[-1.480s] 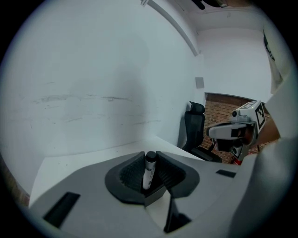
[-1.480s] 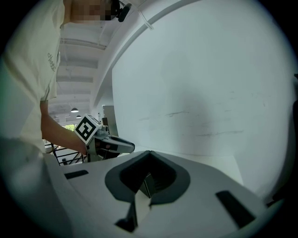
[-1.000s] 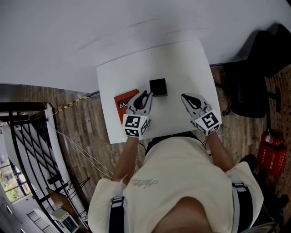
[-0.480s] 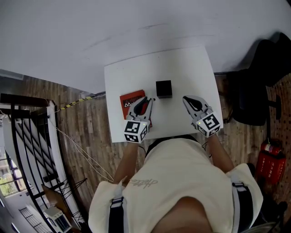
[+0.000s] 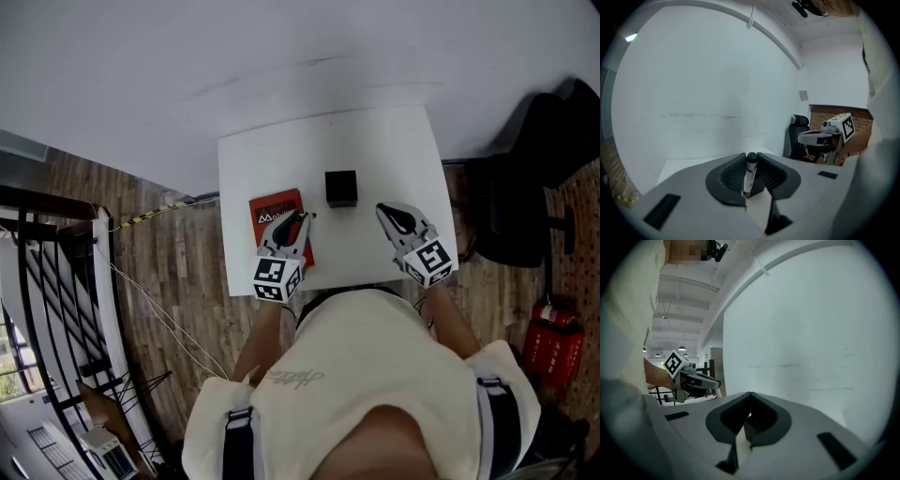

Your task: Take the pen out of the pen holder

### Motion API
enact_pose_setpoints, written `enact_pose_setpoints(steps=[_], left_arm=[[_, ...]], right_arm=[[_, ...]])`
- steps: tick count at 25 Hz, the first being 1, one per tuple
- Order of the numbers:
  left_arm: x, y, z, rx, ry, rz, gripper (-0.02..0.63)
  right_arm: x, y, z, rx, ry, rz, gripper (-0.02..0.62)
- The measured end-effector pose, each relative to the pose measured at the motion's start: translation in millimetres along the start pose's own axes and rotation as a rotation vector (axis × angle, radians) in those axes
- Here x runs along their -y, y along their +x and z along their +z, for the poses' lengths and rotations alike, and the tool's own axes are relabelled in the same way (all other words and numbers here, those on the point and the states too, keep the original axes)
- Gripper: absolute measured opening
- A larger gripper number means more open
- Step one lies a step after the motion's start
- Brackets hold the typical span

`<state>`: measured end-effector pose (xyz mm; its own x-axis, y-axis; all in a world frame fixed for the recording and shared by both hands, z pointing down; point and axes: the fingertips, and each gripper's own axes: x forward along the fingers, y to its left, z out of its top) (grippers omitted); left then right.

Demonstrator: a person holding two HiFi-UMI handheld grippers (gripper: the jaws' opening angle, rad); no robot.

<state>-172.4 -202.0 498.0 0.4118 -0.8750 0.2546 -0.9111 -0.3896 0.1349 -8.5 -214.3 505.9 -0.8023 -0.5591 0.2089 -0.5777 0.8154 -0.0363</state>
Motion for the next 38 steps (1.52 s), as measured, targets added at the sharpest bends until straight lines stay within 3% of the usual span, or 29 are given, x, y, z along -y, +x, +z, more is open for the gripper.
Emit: enact_pose_setpoints(steps=[19, 38], left_arm=[[-9, 1, 8, 0.006, 0.005, -0.024, 0.087], [-3, 8, 5, -0.002, 0.01, -0.056, 0.087]], right_arm=[[-3, -2, 15, -0.003, -0.045, 0.002, 0.008], [-1, -11, 8, 0.013, -0.009, -0.04, 0.008]])
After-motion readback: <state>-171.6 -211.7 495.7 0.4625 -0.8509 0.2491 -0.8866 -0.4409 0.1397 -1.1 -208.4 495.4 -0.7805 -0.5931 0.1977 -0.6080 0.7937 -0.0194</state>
